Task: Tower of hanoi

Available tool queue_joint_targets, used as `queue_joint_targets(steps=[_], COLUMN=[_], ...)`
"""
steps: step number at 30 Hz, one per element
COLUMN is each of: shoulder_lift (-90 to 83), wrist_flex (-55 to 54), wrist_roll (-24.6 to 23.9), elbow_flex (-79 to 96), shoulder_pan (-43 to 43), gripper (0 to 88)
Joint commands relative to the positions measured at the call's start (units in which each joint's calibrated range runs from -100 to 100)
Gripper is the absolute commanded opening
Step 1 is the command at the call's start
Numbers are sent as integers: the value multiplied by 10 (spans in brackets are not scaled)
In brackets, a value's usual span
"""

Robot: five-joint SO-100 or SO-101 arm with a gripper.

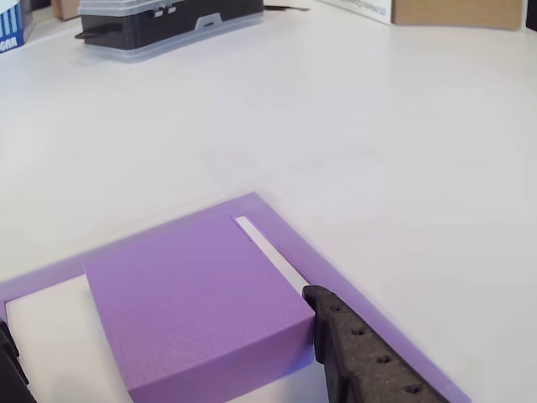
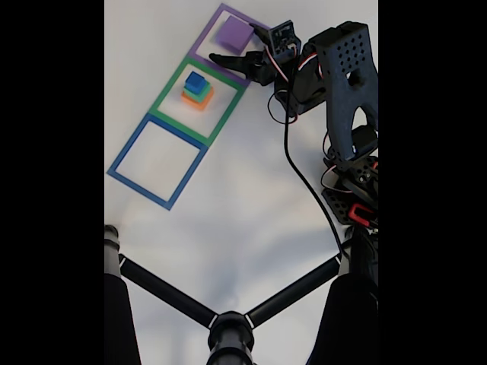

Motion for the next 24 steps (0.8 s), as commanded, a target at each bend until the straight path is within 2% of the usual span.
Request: queue_joint_targets(steps=[1, 24], shoulder_lift=[0, 12], wrist_flex=[-21, -36], wrist_roll=[4, 4], elbow_flex=[0, -1], shoulder_pan=[-3, -8], gripper=[416, 317])
